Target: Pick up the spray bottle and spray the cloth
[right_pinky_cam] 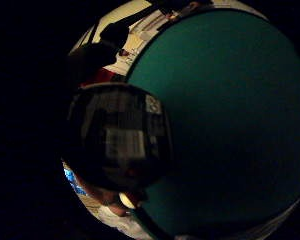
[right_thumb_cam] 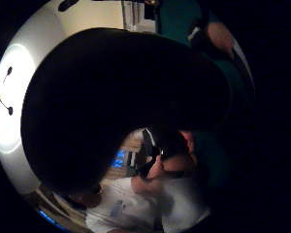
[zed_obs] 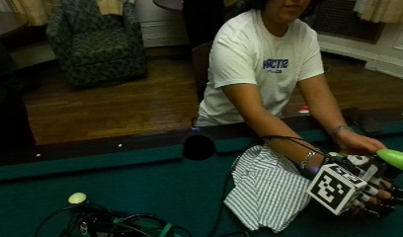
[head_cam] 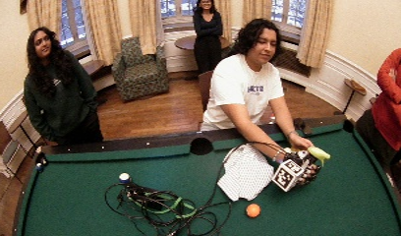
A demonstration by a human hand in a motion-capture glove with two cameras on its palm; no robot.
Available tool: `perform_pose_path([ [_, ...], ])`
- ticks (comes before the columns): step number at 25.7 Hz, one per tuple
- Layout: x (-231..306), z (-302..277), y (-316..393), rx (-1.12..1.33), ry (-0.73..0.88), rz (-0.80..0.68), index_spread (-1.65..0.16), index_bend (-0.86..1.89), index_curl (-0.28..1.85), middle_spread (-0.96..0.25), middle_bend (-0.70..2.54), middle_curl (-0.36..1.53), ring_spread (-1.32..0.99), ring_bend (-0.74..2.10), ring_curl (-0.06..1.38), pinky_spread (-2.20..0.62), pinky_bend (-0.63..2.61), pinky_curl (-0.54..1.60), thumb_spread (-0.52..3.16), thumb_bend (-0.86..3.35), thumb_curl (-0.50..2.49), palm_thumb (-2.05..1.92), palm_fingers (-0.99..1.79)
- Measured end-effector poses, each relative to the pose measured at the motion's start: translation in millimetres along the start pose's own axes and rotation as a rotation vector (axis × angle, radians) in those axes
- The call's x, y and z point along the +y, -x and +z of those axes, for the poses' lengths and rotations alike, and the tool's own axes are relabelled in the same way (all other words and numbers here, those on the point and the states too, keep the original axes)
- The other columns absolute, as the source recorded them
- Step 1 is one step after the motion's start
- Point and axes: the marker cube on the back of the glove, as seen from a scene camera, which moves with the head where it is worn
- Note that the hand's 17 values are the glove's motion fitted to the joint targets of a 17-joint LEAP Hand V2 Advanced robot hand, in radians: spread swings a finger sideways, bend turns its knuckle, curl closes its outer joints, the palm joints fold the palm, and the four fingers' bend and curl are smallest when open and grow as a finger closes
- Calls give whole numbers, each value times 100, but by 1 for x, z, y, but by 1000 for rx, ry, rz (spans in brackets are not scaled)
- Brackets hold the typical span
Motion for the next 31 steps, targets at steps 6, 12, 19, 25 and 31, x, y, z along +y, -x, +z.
perform_pose_path([
  [6,32,-30,-5,287,28,-14,-37,14,51,-18,28,40,-16,37,36,11,36,38,85,-8,59,52,40],
  [12,79,-77,-1,543,15,-56,-40,13,44,-18,21,37,-16,33,32,17,36,36,91,-6,52,46,36],
  [19,148,-121,32,633,23,-171,-41,14,39,-18,19,36,-16,32,31,20,33,35,94,-4,46,42,36],
  [25,206,-135,67,660,104,-258,-42,14,36,-17,19,36,-16,31,31,21,31,35,95,-4,43,39,36],
  [31,242,-139,83,705,170,-292,-43,14,34,-16,19,35,-16,31,31,21,31,35,96,-4,40,38,36],
])
